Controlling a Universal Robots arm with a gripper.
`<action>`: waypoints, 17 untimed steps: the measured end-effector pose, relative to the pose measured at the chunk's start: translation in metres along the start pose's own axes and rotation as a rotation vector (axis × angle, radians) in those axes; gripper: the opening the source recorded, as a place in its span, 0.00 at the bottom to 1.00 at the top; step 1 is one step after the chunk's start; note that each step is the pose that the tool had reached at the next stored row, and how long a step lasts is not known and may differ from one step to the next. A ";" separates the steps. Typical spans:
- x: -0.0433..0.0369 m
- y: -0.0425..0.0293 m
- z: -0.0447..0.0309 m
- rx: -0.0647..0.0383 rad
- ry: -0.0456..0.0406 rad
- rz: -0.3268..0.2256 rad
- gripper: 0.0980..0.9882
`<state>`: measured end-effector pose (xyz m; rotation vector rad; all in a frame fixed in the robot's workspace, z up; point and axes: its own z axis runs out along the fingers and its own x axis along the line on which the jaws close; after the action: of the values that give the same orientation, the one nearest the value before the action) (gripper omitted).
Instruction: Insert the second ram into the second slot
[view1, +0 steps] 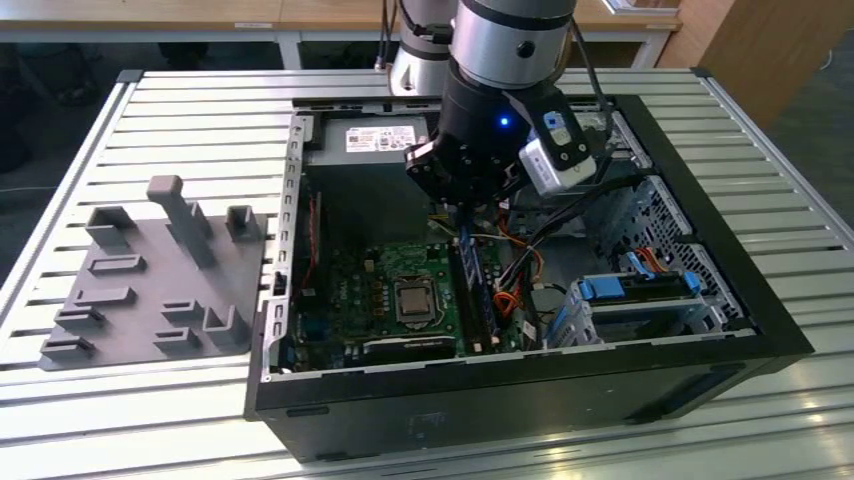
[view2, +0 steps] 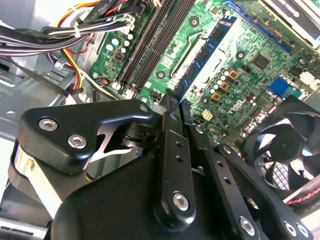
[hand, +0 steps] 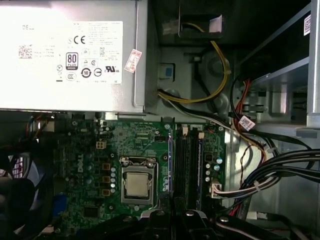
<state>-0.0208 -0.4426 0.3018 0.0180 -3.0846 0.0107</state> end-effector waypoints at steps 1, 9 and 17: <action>-0.0002 0.0000 0.0018 0.000 0.0000 0.000 0.05; -0.0019 -0.0002 0.0114 0.000 0.0001 0.000 0.05; -0.0019 -0.0090 0.0136 -0.002 -0.0001 0.000 0.05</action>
<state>-0.0196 -0.4517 0.2882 0.0182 -3.0847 0.0072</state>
